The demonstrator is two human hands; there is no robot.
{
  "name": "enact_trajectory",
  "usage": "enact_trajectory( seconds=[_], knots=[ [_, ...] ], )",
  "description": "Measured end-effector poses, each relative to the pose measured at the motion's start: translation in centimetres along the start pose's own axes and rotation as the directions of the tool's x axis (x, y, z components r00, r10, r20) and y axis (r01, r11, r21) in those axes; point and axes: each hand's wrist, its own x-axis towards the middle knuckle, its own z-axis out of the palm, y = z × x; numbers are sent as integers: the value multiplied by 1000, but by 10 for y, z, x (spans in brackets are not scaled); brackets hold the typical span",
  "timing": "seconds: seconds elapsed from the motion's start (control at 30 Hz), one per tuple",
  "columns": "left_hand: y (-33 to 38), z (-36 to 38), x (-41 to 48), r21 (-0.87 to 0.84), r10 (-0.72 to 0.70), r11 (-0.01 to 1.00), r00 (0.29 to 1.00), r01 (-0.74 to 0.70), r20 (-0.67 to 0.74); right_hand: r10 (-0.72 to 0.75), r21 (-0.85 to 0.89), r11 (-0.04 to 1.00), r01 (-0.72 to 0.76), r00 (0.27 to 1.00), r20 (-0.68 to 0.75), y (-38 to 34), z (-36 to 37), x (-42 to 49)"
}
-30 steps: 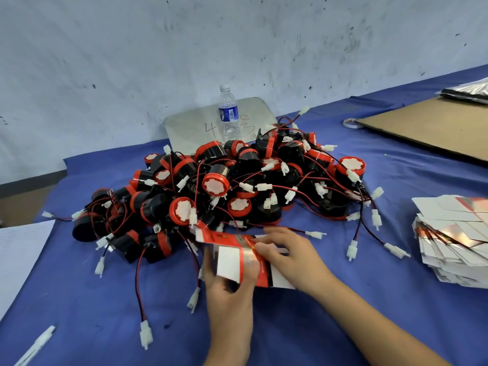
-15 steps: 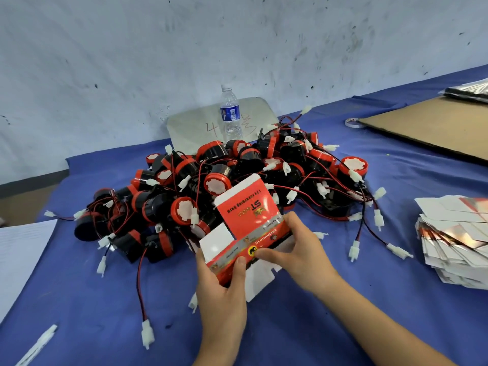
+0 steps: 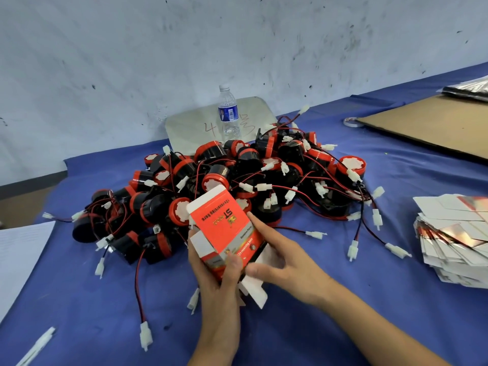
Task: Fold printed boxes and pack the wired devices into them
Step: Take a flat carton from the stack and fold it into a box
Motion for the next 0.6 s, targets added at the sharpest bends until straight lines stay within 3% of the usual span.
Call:
enact_trajectory(
  seconds=[0.1,0.17,0.3,0.43,0.53,0.6],
  knots=[
    [6,-2,4,-217,-168,965,983,148,-74,-42,145,988,49,998,-53,-3,-6,1],
    [11,-3,6,-282,-279,923,960,261,-26,-85,159,983,96,994,-70,-4,-11,1],
    [16,-5,6,-413,-401,830,916,375,26,-160,116,981,155,987,28,-2,-8,-1],
    [15,-11,7,-555,-455,713,885,428,98,-233,-86,968,237,971,62,0,2,-2],
    [12,-13,7,-576,-468,681,874,452,132,-221,-74,972,223,975,35,3,7,-2],
    [10,-12,8,-591,-470,668,872,453,137,-208,-29,978,207,975,-80,7,8,0]
  ],
)
